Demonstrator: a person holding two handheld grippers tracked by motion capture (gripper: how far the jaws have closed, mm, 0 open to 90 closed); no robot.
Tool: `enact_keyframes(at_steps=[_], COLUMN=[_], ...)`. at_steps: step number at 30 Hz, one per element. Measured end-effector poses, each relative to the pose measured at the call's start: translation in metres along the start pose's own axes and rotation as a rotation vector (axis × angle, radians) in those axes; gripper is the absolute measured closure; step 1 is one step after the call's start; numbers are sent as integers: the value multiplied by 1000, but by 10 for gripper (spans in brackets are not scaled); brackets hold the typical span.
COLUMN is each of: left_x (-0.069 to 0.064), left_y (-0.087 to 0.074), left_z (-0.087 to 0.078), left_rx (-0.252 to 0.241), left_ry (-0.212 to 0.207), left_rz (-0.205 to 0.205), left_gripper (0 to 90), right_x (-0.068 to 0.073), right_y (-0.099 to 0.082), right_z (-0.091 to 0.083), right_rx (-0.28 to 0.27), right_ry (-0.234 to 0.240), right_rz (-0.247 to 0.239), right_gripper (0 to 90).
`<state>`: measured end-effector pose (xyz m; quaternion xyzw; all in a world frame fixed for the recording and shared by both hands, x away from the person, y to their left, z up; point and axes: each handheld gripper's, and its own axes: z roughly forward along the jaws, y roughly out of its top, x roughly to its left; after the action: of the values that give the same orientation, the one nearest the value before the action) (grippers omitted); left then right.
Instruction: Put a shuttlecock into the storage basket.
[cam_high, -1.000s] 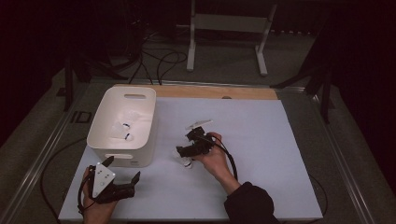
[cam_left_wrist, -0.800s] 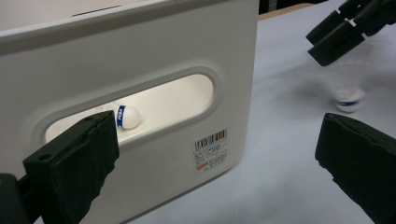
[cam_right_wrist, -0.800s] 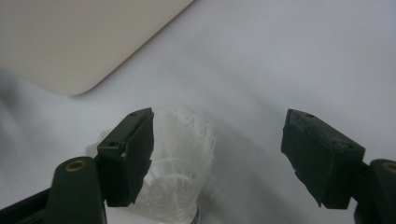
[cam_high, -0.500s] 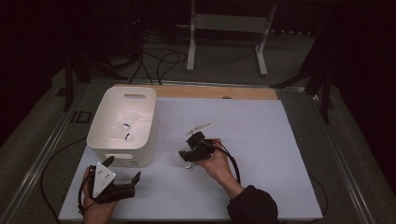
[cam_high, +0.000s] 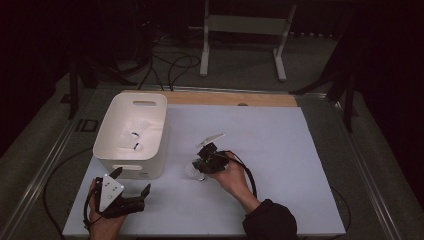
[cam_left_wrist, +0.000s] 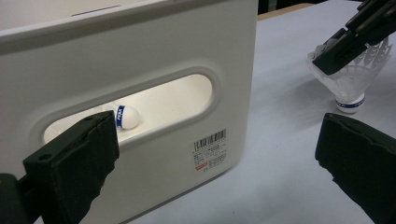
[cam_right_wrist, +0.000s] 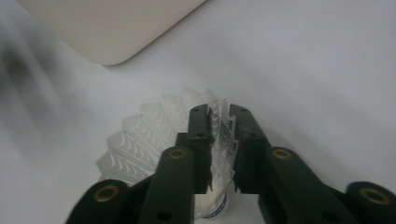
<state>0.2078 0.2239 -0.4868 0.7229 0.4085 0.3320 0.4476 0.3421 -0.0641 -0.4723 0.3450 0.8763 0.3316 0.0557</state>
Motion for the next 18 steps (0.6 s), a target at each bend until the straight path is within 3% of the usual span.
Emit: enact_keyframes(at_steps=[5, 18], left_x=[0, 0], left_y=[0, 0], left_z=[0, 0], left_rx=[-1, -1], left_ry=[1, 2], left_rz=[0, 1], left_gripper=[2, 2], right_x=[0, 0], right_y=[0, 1], right_z=[-1, -8], right_rx=[-9, -48], right_ry=[-6, -20], right_rz=[0, -1], right_gripper=[891, 897])
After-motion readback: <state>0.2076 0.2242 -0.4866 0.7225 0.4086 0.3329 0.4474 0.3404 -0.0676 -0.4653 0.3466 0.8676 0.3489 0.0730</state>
